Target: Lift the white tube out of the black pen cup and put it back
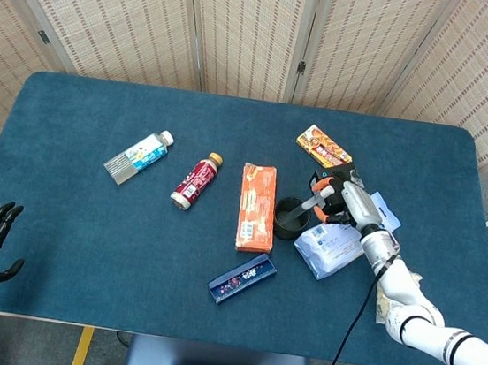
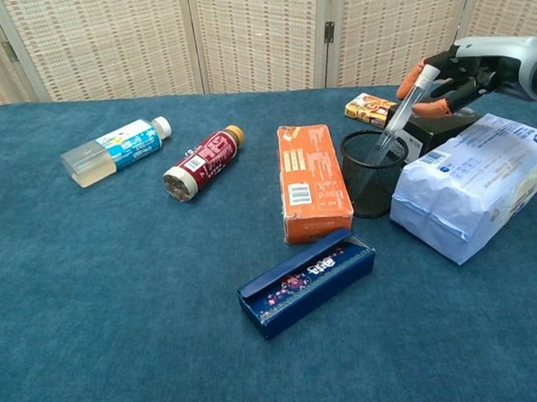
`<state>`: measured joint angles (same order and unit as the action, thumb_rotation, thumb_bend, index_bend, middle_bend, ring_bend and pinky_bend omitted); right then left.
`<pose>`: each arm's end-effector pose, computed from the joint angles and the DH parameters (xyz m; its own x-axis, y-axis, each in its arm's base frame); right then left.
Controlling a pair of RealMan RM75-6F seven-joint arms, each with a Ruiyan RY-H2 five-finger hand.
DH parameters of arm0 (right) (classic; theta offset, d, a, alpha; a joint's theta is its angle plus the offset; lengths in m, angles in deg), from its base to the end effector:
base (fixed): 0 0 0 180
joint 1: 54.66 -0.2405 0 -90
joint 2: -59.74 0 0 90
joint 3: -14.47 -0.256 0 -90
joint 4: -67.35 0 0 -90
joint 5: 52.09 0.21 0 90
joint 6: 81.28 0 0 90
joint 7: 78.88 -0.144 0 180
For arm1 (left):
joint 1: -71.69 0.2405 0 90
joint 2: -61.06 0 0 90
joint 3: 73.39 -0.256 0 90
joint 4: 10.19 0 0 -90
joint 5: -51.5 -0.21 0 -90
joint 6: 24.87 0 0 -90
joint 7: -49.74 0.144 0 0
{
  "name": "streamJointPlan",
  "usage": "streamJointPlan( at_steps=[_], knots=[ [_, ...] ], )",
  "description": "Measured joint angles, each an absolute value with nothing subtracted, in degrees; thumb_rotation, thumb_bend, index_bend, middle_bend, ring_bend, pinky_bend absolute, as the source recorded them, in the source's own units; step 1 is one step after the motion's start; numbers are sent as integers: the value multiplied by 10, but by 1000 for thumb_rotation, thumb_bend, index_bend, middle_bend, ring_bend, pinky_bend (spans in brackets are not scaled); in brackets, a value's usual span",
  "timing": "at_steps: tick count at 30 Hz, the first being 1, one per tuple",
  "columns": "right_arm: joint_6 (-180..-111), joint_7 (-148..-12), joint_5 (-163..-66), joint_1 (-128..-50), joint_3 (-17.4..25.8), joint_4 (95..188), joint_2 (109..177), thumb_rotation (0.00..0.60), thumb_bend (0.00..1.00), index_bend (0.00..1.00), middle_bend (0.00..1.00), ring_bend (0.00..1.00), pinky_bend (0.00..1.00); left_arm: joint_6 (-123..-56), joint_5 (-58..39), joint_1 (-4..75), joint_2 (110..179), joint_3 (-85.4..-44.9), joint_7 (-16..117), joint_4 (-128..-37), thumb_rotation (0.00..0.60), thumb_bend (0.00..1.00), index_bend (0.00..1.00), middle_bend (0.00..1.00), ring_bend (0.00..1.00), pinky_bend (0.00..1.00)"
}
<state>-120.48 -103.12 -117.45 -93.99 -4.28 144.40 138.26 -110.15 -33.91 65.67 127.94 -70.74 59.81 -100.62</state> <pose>-0.2053 -0.3962 0.0563 -0.1306 -0.3881 0.9123 -0.9876 -0.0300 -0.1541 -0.3110 0.1868 0.1471 0.5369 -0.0071 0.8436 0.8435 -0.0165 -0.5369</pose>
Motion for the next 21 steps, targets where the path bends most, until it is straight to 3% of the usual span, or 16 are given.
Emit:
streamJointPlan(
  at_steps=[21],
  knots=[
    [-1192, -1012, -1156, -948, -26, 1443, 1367, 600, 348, 455, 270, 60, 81, -1103, -341, 657, 1278, -708, 602, -1010, 600, 287, 117, 124, 100, 84]
  ],
)
